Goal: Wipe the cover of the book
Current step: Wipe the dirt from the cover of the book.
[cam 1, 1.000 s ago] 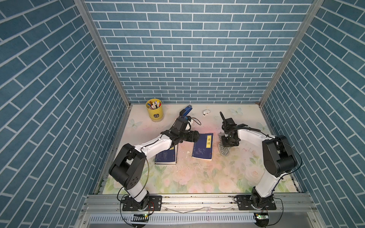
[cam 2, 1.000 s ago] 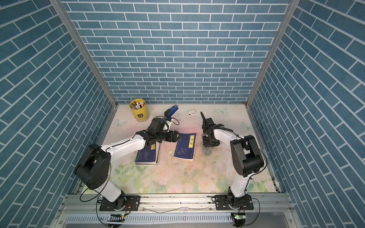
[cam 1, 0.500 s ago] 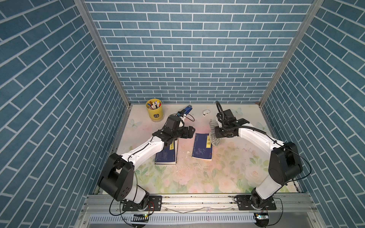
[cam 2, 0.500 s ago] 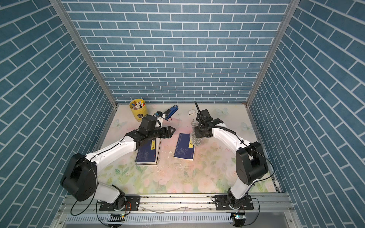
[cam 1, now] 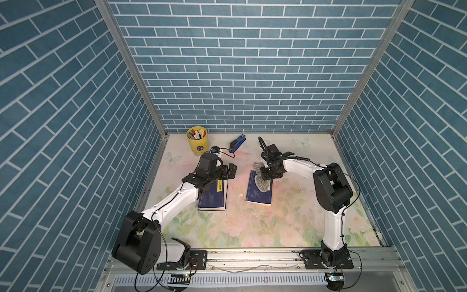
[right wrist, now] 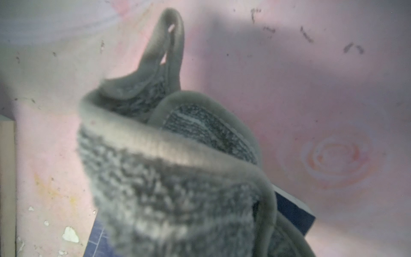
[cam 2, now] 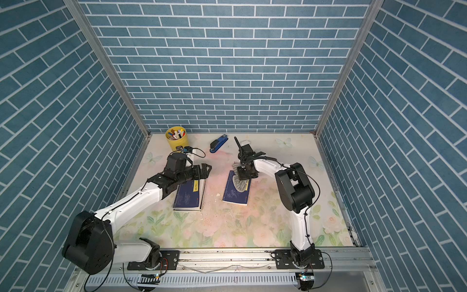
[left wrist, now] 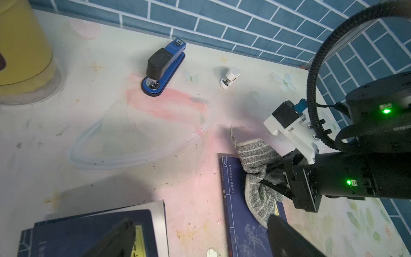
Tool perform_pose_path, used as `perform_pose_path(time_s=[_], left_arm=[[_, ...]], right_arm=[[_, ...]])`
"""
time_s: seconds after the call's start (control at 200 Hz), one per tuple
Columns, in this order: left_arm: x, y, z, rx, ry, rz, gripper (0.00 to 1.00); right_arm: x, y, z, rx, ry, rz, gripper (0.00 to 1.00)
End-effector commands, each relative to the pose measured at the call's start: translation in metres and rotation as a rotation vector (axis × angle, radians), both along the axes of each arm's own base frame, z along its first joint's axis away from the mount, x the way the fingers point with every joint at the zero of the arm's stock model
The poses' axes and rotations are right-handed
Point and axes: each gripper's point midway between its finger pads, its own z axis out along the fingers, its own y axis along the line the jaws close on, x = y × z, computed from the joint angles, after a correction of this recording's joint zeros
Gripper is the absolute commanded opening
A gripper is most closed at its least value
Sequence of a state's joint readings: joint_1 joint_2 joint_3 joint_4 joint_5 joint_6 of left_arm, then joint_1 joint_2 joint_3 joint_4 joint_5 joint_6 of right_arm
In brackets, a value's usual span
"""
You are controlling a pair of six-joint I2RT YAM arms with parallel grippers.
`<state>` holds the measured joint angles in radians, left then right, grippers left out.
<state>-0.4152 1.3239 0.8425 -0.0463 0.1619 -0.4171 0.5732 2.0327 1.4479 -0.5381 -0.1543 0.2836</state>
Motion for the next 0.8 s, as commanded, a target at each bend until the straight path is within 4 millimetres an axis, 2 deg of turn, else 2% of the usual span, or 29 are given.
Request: perform_pose_path(time_s=[0.0,0.125,0.335,0.425,0.555,0.74,0.795], left_arm=[[0.002,0.01,0.006,-0.015,-0.027,0.027,0.98],[0.004,0.016,0.006,-0.023,-0.029,0.038,0.98],[0.007,0.022,0.005,-0.032,-0.033,0.055,0.98],[0.008,0.022,0.005,-0.039,-0.032,0.056,0.98],[0.009,0.021,0.004,-0.045,-0.028,0.048,0.98],[0.003,0.025,0.007,-0.042,-0.037,0.057,0.98],[0.001,0.028,0.007,-0.047,-0.036,0.066,0.98]], right_arm=[[-0.014,-0.01,-0.006,-0.033,0.044,-0.013,0.0],[-0.045,-0.021,-0.015,-0.07,0.092,-0.006,0.0],[-0.114,-0.034,-0.027,-0.115,0.176,0.004,0.0],[-0.125,-0.04,-0.032,-0.115,0.19,-0.014,0.0],[-0.103,-0.041,-0.035,-0.135,0.162,-0.033,0.0],[-0.037,-0.045,-0.034,-0.115,0.124,-0.107,0.0],[-0.024,-0.047,-0.03,-0.13,0.116,-0.119,0.0]])
